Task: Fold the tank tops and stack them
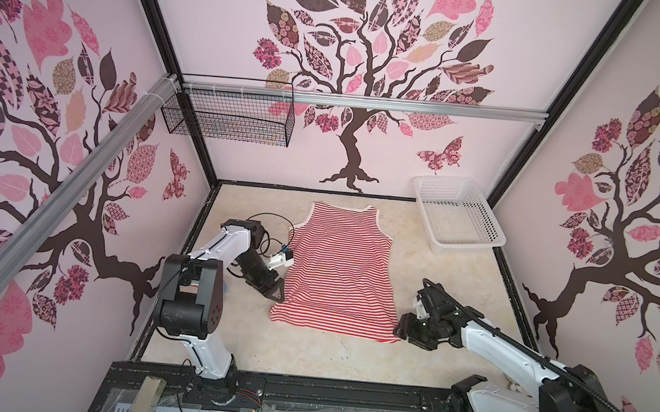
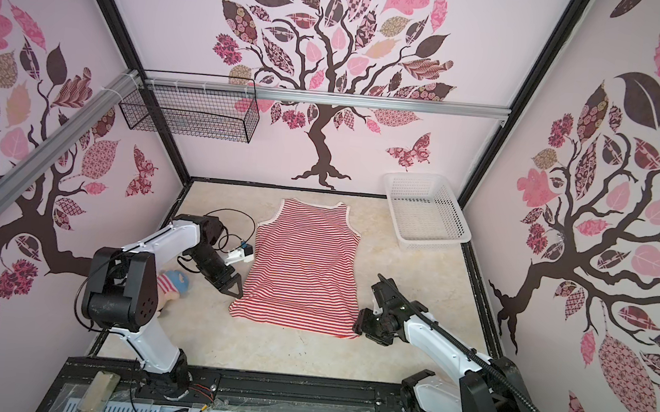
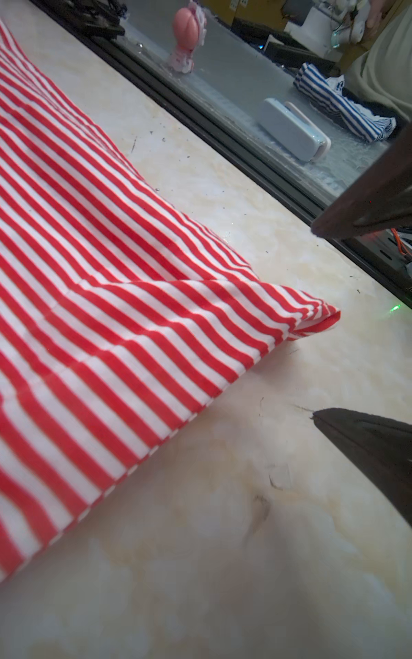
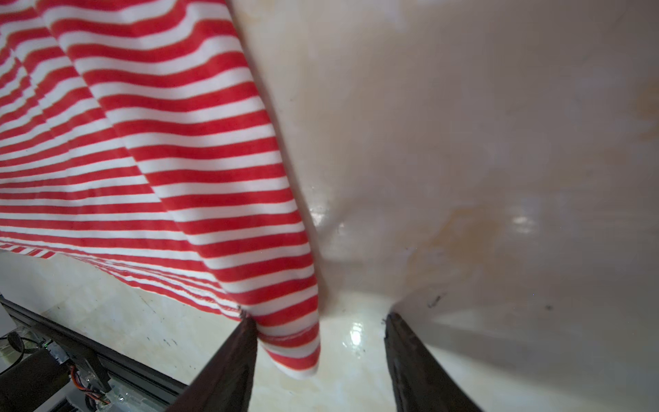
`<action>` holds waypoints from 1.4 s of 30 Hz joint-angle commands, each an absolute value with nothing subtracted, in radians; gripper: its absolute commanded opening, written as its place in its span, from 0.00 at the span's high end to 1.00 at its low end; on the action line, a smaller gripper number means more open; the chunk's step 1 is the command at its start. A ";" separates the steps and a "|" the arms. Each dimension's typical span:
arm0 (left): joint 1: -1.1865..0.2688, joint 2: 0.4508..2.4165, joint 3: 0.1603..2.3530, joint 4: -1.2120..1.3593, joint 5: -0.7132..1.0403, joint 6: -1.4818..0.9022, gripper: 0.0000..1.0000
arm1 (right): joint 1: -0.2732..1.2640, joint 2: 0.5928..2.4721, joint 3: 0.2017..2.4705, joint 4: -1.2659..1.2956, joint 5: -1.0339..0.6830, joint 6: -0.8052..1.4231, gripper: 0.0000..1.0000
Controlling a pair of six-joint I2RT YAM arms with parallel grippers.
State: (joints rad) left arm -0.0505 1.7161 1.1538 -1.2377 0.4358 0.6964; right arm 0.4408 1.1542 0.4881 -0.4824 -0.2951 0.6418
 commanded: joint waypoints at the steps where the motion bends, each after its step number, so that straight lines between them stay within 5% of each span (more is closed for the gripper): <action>1: -0.060 1.708 1.136 -1.244 0.493 0.759 0.21 | 0.442 1.139 0.471 -0.447 -0.329 0.665 0.41; 6: -0.105 1.717 1.119 -1.240 0.483 0.762 0.24 | 0.442 1.143 0.457 -0.383 -0.366 0.693 0.53; 12: -0.161 1.778 1.105 -1.282 0.488 0.791 0.34 | 0.442 1.142 0.472 -0.390 -0.405 0.701 0.86; 15: -0.159 1.816 1.125 -1.317 0.493 0.815 0.61 | 0.442 1.106 0.515 -0.450 -0.405 0.689 1.00; 19: -0.126 1.804 1.172 -1.393 0.559 0.857 0.99 | 0.442 1.040 0.598 -0.539 -0.385 0.677 1.00; 26: 0.013 1.882 1.341 -1.656 0.717 1.019 1.00 | 0.441 0.989 0.716 -0.685 -0.327 0.644 1.00; 39: -0.005 1.910 1.181 -1.548 0.482 1.009 1.00 | 0.441 1.022 0.717 -0.778 -0.261 0.587 1.00; 41: -0.034 1.890 1.132 -1.483 0.386 0.975 0.95 | 0.441 1.028 0.699 -0.783 -0.246 0.575 1.00; 42: -0.054 1.877 1.102 -1.437 0.323 0.948 0.79 | 0.440 1.038 0.688 -0.784 -0.231 0.571 0.98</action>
